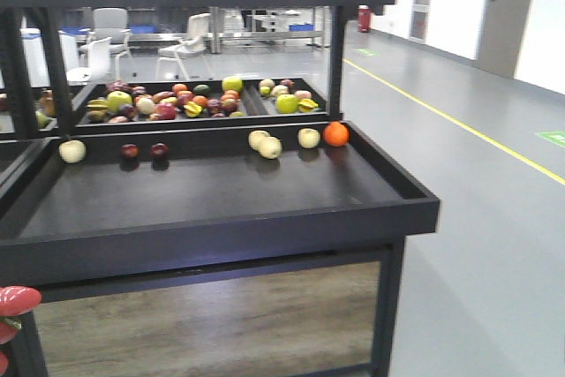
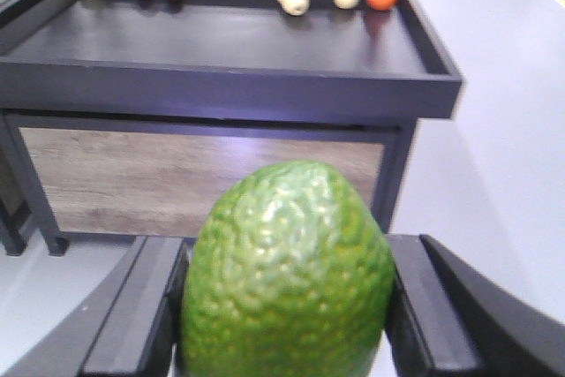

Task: Pick snacks and fruit into basket
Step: 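Drive away from the shelf back toward the basket robot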

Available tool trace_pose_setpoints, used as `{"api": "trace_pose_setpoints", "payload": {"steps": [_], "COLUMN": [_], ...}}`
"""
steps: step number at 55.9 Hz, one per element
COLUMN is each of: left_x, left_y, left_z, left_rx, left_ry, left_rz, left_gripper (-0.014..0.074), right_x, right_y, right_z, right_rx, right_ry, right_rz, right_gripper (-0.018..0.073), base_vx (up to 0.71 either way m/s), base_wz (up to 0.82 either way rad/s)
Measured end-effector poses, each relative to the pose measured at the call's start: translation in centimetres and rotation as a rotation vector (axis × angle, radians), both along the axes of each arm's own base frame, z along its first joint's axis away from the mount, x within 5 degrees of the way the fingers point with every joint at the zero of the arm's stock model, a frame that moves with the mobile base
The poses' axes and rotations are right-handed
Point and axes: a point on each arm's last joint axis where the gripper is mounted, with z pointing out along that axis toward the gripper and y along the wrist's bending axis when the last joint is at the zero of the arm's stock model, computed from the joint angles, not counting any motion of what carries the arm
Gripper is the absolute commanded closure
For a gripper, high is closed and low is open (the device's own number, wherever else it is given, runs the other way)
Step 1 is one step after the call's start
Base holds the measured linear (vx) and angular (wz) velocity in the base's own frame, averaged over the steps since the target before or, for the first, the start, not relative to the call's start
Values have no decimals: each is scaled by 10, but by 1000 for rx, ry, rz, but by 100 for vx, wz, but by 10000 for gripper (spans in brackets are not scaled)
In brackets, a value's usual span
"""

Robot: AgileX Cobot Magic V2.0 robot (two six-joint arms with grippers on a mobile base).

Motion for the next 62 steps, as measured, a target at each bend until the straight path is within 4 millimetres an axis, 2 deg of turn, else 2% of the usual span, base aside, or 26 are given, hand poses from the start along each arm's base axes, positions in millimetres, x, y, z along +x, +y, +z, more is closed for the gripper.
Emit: {"api": "trace_pose_setpoints", "payload": {"steps": [22, 62], "left_x": [0, 0], "left_y": [0, 0], "left_z": [0, 0], "left_rx": [0, 0], "left_ry": [0, 0], "left_rz": [0, 0], "left_gripper": [605, 605], "right_x": [0, 0], "right_y": [0, 0], "right_z": [0, 0], "right_rx": [0, 0], "right_ry": [0, 0], "right_rz": [0, 0], "right_gripper": [568, 568], "base_vx": [-25, -18], "base_wz": [-55, -79]}}
